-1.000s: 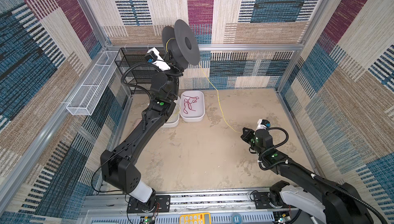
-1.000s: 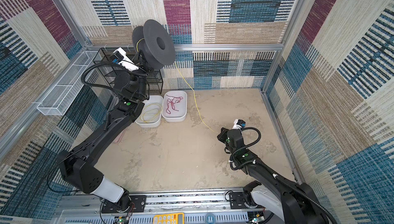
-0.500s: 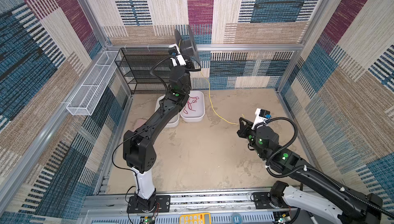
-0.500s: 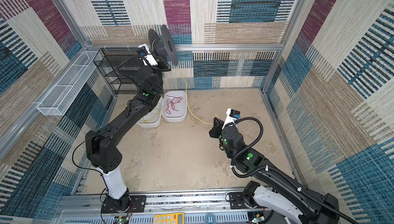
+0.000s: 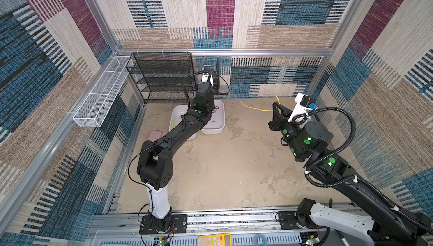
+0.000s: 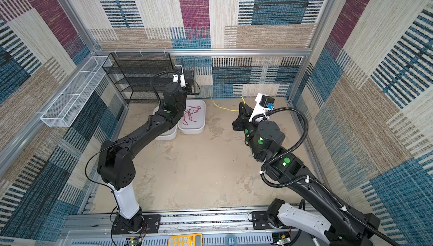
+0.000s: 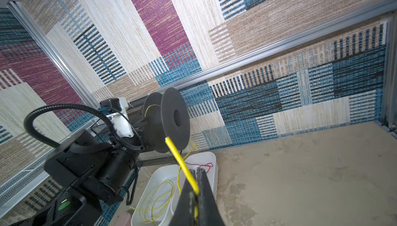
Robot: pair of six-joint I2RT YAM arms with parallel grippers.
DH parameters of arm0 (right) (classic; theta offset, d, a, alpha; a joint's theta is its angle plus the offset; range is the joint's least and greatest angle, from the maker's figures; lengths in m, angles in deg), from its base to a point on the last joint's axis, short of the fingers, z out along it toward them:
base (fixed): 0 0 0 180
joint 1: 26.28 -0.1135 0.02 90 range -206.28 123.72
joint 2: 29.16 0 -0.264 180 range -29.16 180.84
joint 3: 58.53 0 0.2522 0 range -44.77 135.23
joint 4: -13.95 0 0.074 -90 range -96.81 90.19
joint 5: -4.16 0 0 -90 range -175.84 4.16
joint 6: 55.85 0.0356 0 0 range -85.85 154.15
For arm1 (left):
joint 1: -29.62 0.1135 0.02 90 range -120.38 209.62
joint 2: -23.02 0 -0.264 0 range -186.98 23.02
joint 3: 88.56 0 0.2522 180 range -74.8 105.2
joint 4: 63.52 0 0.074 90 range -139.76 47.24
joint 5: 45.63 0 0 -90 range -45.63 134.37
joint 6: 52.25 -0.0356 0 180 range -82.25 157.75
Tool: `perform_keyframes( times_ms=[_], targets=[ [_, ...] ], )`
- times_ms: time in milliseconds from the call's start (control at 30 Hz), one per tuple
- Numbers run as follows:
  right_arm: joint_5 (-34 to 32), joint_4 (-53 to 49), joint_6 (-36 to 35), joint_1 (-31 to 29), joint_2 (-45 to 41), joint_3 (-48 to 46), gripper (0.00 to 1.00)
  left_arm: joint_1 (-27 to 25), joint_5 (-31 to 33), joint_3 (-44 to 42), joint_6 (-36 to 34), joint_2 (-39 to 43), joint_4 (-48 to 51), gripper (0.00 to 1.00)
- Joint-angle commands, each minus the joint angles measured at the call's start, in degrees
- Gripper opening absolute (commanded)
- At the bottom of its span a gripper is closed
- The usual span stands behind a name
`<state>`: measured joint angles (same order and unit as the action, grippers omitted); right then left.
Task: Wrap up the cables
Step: 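Raise the yellow cable high with the right gripper, pulling it taut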
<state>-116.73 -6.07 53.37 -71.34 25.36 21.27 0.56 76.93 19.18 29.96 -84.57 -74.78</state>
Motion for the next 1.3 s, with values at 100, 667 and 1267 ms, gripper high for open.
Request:
perform_keyframes(
  times_ms=[100,667,1267],
  targets=[
    [5.4,1.9,-3.0,-0.1,0.9,5.5,0.0,0.1,0.1,1.5,-1.2,-2.0,1.4,0.0],
    [7.0,4.7,-7.9,4.6,5.3,14.4,0.0,0.1,-3.5,-11.3,-0.6,1.6,-4.8,0.0],
    [24.8,2.0,-5.3,23.7,27.5,45.0,0.0,-0.6,-12.4,-31.1,-1.6,16.1,-5.5,0.0]
  ],
)
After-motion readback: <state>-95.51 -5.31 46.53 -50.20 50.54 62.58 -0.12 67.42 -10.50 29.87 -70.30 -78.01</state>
